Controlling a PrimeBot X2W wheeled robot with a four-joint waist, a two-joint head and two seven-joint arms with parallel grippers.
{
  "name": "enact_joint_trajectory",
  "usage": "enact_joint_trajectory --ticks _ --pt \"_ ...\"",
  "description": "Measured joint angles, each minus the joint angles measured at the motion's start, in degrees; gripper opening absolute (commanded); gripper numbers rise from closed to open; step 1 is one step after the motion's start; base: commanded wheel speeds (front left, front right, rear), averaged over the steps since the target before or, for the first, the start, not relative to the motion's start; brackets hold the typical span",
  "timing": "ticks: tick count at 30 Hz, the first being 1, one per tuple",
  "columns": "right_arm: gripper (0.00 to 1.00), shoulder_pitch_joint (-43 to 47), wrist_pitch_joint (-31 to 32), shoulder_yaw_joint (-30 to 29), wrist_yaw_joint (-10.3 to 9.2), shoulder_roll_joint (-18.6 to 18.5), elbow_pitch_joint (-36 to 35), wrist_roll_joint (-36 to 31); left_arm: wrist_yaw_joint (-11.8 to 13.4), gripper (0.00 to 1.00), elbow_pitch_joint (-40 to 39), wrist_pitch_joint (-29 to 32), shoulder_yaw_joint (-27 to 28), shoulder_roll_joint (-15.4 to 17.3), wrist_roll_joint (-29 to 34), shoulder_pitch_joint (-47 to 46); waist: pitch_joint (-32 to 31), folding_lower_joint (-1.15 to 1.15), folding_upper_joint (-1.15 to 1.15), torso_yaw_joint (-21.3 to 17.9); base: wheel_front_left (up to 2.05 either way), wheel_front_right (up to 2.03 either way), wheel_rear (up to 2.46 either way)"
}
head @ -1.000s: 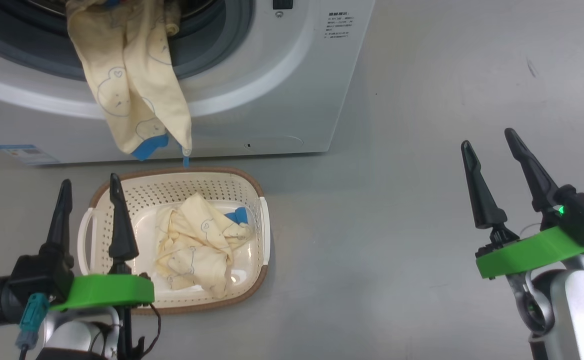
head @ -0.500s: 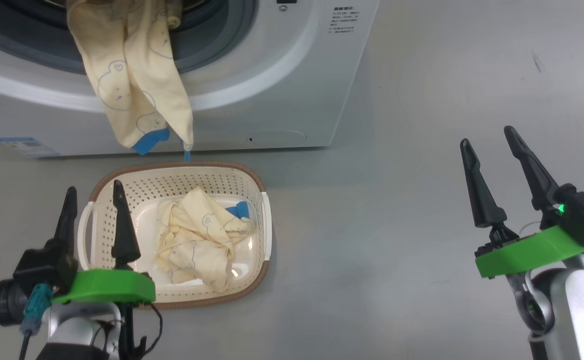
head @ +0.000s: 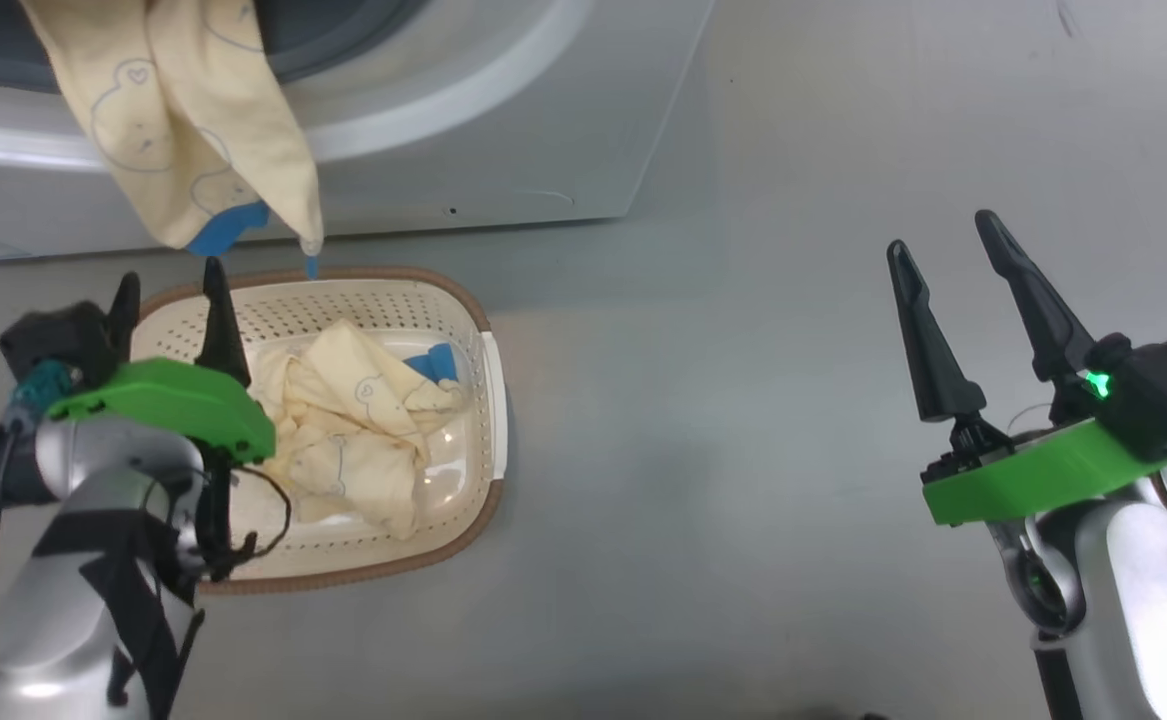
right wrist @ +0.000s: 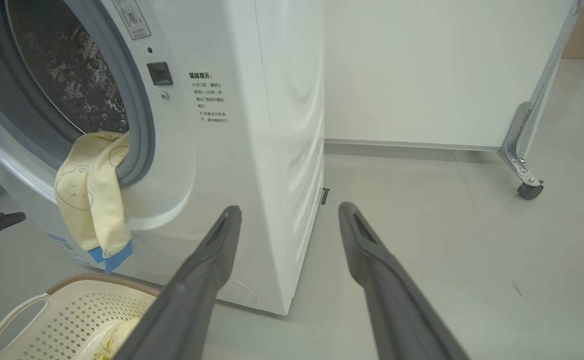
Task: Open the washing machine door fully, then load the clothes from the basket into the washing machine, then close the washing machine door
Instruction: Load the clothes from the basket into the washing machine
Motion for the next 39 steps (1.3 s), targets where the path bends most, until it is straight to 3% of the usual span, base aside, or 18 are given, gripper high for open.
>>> enact_joint_trajectory --ticks 8,15,25,26,27,28,29,39 --pt "1.00 -2.9 -1.7 1.5 0.00 0.2 2.4 1.9 -4.0 1.00 9.5 2.2 1.3 0.9 -2.5 -11.4 4.8 0.00 0.00 -4.0 0.00 0.00 0.00" --pt "1.00 -4.8 -3.3 2.8 0.00 0.3 4.7 3.2 -5.9 1.00 15.9 3.7 2.9 2.1 -4.2 -18.4 8.0 0.00 0.00 -7.5 0.00 0.00 0.00" --pt "1.00 -6.5 -3.9 4.2 0.00 0.4 6.5 5.2 -5.3 1.00 26.0 6.7 4.0 3.2 -5.5 -26.0 9.9 -0.01 0.00 -10.1 0.00 0.00 0.00" --pt "1.00 -6.7 -4.0 4.5 0.00 0.4 6.6 5.3 -5.3 0.91 26.8 6.6 4.2 3.3 -5.5 -26.5 10.0 -0.01 0.00 -10.2 0.00 0.00 0.00" --pt "1.00 -6.9 -4.0 4.7 0.00 0.5 6.6 5.3 -4.9 0.49 27.6 6.0 4.3 3.4 -5.5 -27.1 10.1 -0.01 0.00 -10.4 0.00 0.00 0.00" --pt "1.00 -6.9 -4.0 4.7 0.00 0.5 6.7 5.3 -4.7 0.44 28.3 5.9 4.2 3.5 -5.5 -27.7 10.1 -0.01 0.00 -10.5 0.00 0.00 0.00" --pt "1.00 -6.9 -4.0 4.8 0.00 0.5 6.8 5.5 -4.5 0.00 29.0 5.8 4.3 3.6 -5.4 -28.1 10.2 -0.01 0.00 -10.5 0.00 0.00 0.00" --pt "1.00 -6.9 -4.0 4.3 0.00 0.5 6.7 6.0 -5.0 0.00 32.4 5.5 3.2 3.5 -5.0 -29.3 10.0 -0.01 0.00 -10.1 0.00 0.00 0.00"
